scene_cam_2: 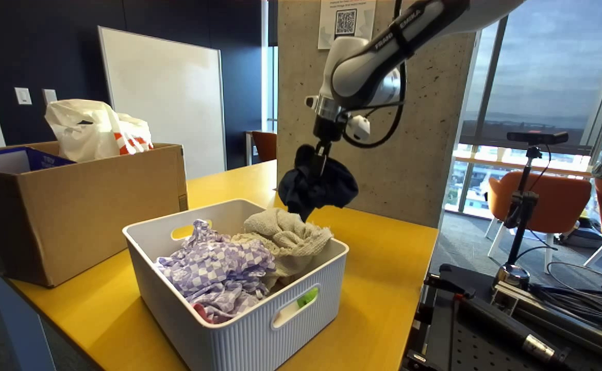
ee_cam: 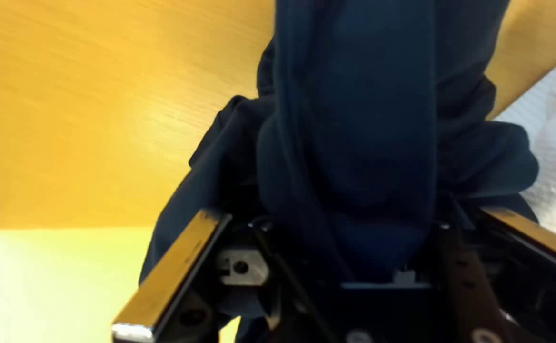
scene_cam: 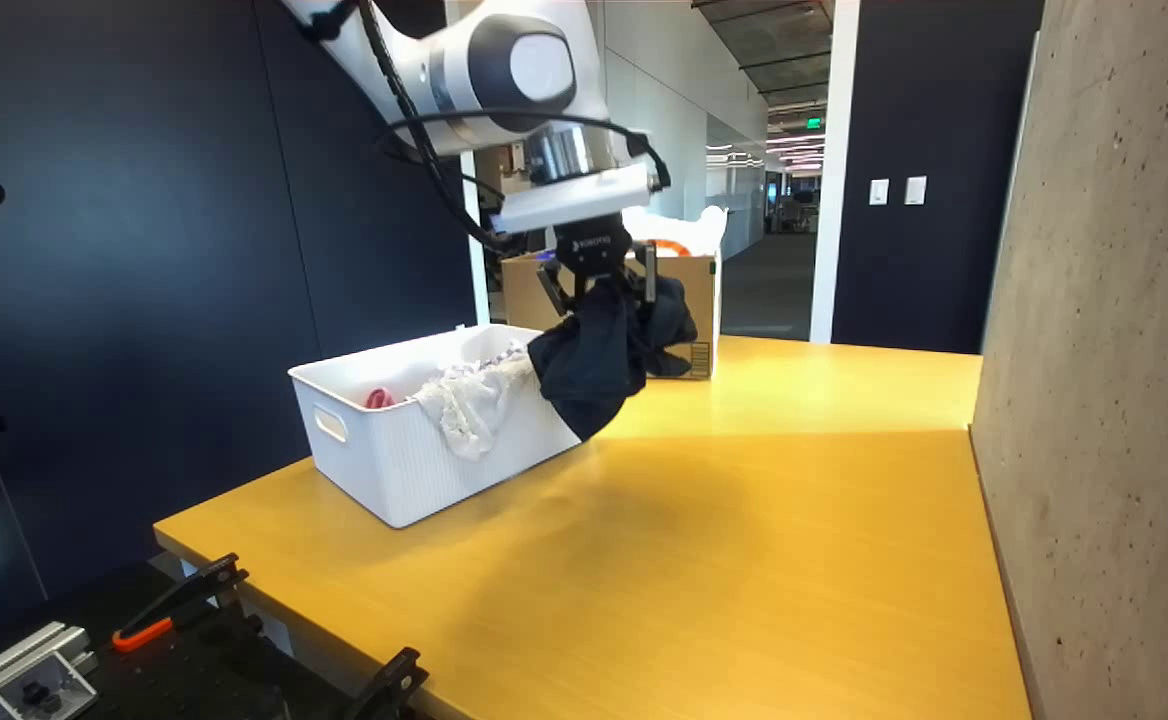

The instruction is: Fold the t-shirt then put it in the storage container.

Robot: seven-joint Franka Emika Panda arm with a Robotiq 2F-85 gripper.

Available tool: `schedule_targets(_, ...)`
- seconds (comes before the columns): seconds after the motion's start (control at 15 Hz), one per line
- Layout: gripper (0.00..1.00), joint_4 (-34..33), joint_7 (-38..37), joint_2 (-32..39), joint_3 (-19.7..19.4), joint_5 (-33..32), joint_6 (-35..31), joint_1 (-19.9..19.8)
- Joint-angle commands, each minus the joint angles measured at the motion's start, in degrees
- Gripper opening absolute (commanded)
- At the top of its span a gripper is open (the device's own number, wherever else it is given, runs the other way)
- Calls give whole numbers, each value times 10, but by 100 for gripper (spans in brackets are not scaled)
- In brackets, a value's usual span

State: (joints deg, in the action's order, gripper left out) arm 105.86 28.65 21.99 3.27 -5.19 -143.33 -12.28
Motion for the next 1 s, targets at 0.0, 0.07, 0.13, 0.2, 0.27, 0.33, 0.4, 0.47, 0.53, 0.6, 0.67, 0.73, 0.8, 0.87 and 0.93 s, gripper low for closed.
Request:
schedule_targets(0.0,7,21,-27,-95,-5,-13,32,43)
schedule_targets(0.07,7,6,-23,-104,1,-14,51,57)
schedule_targets(0.13,7,-13,-20,-110,7,-18,74,74)
schedule_targets(0.2,7,-33,-3,-105,17,-11,98,89)
schedule_targets(0.27,7,-52,4,-96,24,-10,115,104)
schedule_targets(0.33,7,-64,15,-85,32,-7,132,118)
schedule_targets(0.4,7,-72,24,-74,39,-6,145,131)
schedule_targets(0.47,7,-77,32,-63,43,-6,151,139)
schedule_targets(0.53,7,-76,52,-51,50,7,156,143)
schedule_targets(0.6,7,-78,61,-33,52,7,155,145)
schedule_targets(0.67,7,-82,82,-7,53,13,152,141)
schedule_targets(0.73,7,-89,94,19,52,11,150,138)
schedule_targets(0.8,7,-103,114,57,53,11,152,134)
schedule_targets(0.87,7,-120,125,91,52,4,159,132)
schedule_targets(0.93,7,-140,141,126,52,-1,165,131)
